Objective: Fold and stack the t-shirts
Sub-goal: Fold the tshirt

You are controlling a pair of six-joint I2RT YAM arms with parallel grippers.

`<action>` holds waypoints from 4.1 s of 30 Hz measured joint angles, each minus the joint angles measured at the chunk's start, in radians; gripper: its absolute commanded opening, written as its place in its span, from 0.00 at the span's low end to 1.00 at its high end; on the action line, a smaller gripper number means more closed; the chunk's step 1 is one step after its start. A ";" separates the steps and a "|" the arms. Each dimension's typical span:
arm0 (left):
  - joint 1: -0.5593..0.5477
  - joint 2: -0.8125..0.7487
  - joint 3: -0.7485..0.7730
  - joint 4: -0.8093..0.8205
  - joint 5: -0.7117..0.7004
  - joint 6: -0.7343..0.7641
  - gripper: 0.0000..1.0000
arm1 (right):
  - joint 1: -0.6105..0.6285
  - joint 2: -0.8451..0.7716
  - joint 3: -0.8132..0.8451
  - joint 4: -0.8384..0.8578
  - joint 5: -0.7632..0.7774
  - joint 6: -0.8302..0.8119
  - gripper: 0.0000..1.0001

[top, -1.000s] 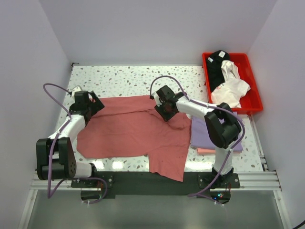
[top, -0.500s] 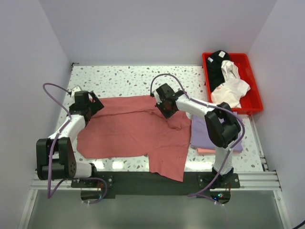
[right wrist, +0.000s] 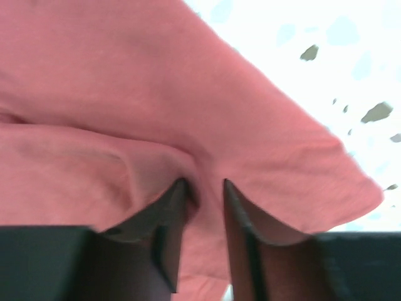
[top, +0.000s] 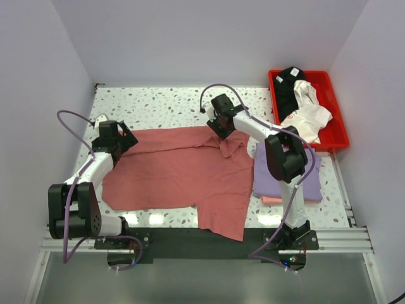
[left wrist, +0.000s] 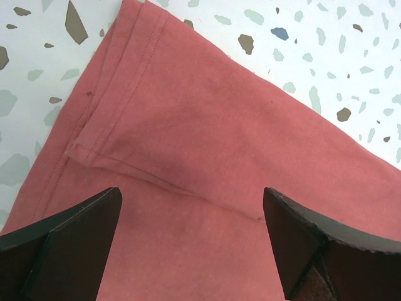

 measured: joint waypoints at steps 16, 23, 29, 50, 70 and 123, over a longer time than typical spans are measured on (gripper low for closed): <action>-0.008 -0.008 -0.007 0.007 0.077 0.001 1.00 | 0.005 -0.164 -0.116 0.047 0.161 -0.021 0.59; -0.027 -0.034 -0.030 0.023 0.143 0.001 1.00 | 0.077 -0.386 -0.341 0.116 -0.022 0.136 0.50; -0.027 -0.050 -0.037 0.023 0.161 0.001 1.00 | 0.105 -0.249 -0.317 0.172 -0.066 0.155 0.45; -0.027 -0.052 -0.047 0.023 0.156 0.022 1.00 | 0.100 -0.045 -0.136 0.156 0.002 0.003 0.36; -0.027 -0.051 -0.047 0.023 0.150 0.023 1.00 | 0.104 -0.043 -0.148 0.111 0.050 -0.020 0.37; -0.027 -0.046 -0.047 0.019 0.130 0.023 1.00 | 0.193 -0.066 -0.013 -0.262 -0.264 0.533 0.71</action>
